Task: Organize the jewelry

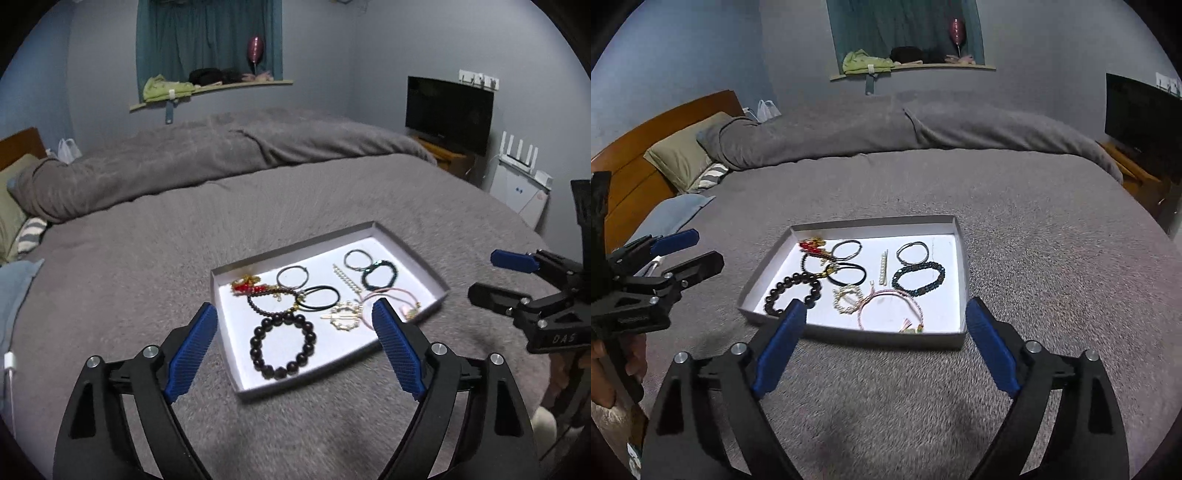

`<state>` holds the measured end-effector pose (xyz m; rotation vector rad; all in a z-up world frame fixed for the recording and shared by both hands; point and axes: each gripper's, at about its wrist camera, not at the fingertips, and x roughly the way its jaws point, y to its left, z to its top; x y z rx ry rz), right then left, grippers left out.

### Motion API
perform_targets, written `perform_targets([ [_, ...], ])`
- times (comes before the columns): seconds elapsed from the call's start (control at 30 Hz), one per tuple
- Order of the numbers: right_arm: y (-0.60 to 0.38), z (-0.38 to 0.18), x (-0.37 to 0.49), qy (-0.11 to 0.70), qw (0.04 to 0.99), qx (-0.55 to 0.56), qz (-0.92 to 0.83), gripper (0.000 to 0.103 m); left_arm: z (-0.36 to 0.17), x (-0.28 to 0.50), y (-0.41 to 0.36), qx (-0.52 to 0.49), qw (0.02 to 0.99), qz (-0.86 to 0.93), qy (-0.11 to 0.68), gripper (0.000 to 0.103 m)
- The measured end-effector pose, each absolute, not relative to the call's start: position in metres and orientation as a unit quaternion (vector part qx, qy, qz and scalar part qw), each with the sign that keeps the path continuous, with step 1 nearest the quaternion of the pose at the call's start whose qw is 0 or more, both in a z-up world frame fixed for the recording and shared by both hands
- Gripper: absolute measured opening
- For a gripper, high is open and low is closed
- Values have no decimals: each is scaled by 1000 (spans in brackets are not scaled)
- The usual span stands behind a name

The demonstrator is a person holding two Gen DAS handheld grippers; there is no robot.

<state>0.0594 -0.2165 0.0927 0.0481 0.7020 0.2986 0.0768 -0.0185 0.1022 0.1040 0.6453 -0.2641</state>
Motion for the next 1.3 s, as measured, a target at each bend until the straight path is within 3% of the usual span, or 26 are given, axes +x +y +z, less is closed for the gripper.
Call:
perform_targets([
  [0.17,-222,100,40,333,930,37,149,98,119,47,-17,32,944,-140,297,87],
  [0.43,-225,111,15,322,933,53,150,98,136,11,-8,18,956,-116,268,96],
  [1.3,-211,85,10,339,937,5,80,98,92,0,-11,34,946,-7,323,98],
])
